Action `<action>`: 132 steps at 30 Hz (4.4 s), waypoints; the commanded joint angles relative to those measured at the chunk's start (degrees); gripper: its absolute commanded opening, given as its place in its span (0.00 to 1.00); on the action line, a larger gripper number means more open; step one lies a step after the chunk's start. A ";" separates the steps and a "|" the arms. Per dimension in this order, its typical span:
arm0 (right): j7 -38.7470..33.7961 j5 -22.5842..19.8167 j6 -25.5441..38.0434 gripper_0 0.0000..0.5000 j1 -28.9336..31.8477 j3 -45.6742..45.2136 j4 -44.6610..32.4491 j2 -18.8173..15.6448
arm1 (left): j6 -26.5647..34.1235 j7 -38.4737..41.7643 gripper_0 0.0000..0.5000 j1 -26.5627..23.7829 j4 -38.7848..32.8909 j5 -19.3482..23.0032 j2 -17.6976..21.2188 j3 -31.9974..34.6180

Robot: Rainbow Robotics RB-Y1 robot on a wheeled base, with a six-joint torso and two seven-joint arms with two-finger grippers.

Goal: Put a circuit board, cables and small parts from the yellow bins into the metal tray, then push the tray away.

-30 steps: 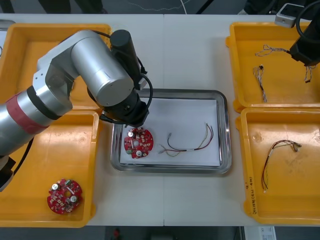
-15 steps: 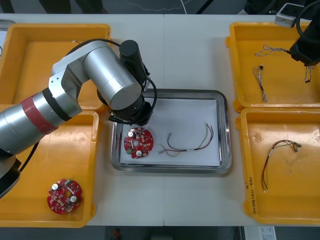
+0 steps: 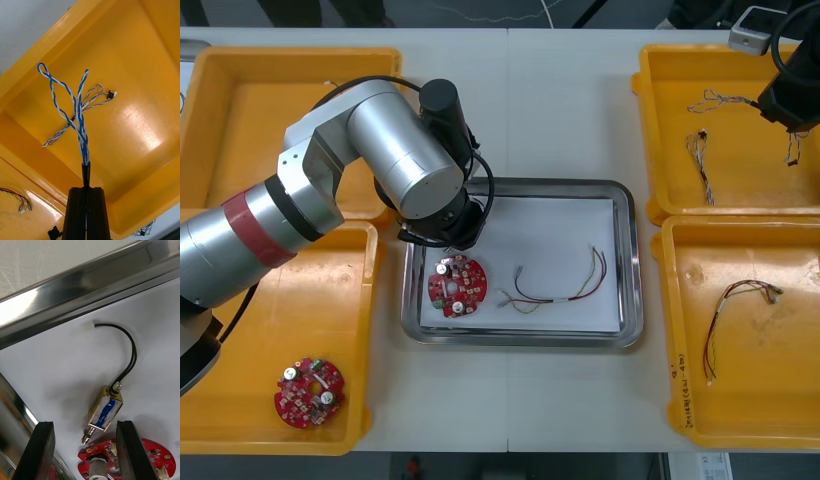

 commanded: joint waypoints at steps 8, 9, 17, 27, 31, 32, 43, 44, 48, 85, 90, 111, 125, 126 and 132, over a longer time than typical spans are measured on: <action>2.32 -1.77 0.21 0.00 -0.18 -1.03 -2.11 -0.09 | 1.03 0.44 0.98 -3.56 -0.59 0.00 -1.24 0.29; 2.32 -1.85 0.21 0.00 -0.26 -0.86 -2.11 -0.09 | 1.38 0.35 0.98 -3.65 -0.59 0.00 -1.24 0.47; 2.32 -2.38 0.21 0.00 -0.35 0.73 -4.22 1.76 | 6.83 -0.96 1.00 -4.88 -1.29 0.17 -1.15 5.30; 1.70 -1.68 0.21 0.00 -1.23 8.02 -8.43 4.75 | 10.08 -2.11 0.99 -5.84 -1.38 0.26 -0.71 11.37; 1.70 -1.41 0.21 0.00 -2.55 10.39 -8.52 6.59 | 10.70 -2.55 0.99 -6.37 -1.38 0.35 -0.54 13.30; 1.61 -1.41 0.21 0.00 -2.90 11.10 -8.43 7.21 | 11.05 -2.72 1.00 -6.63 -1.38 0.35 -0.45 14.00; 2.49 -1.77 0.21 0.00 -3.96 18.13 -8.43 13.45 | 15.36 -5.45 0.99 -7.69 -1.38 1.23 2.36 21.39; 2.58 -1.94 0.21 0.00 -3.96 18.57 -8.52 13.62 | 15.36 -5.62 0.99 -7.69 -1.29 1.14 2.63 21.65; 3.28 -3.26 0.21 0.00 -3.78 22.00 -8.43 14.59 | 15.18 -6.41 0.99 -7.69 -0.94 0.09 4.47 22.09; 11.37 5.97 -16.45 0.00 11.16 32.72 -8.43 18.54 | -2.13 -26.80 0.99 -7.51 22.44 -0.53 11.06 30.44; 12.16 6.76 -17.68 0.00 11.78 32.81 -8.43 18.54 | -4.95 -28.30 0.99 -7.51 25.95 0.35 10.89 30.17; 12.42 7.37 -18.30 1.00 11.69 32.81 -9.66 18.54 | -12.86 -32.25 0.99 -2.50 30.00 3.07 10.89 24.90; 12.16 10.10 -12.14 1.00 11.78 32.54 -16.87 18.54 | -14.44 -32.52 0.99 -1.98 34.48 4.30 10.89 22.35; 12.16 10.27 -11.62 1.00 11.78 32.54 -17.31 18.54 | -14.44 -32.52 0.99 -1.89 34.57 4.48 10.89 22.26; 11.81 11.59 -6.08 1.00 13.18 29.38 -22.32 18.54 | -14.44 -32.60 0.99 -1.71 34.83 5.62 10.98 21.03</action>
